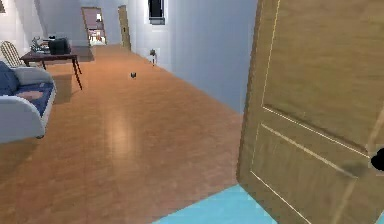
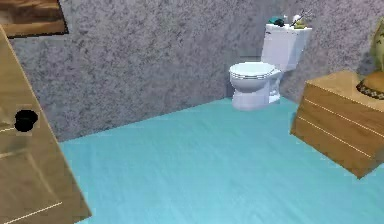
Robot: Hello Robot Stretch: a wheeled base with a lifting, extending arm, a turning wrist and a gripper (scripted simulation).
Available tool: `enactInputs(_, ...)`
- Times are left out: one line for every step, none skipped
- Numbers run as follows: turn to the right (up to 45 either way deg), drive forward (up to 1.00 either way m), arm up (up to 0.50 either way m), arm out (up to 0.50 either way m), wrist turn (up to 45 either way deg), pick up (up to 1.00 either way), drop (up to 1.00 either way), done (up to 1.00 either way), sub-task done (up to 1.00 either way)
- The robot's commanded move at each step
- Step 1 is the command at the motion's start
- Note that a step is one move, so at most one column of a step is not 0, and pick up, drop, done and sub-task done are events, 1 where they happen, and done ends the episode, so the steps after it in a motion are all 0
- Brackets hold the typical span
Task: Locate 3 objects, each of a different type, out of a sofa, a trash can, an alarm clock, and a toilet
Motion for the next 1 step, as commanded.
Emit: enactInputs(-21.0, 0.00, 0.00, 0.00, 0.0, 0.00, 0.00, 0.00, 0.00)
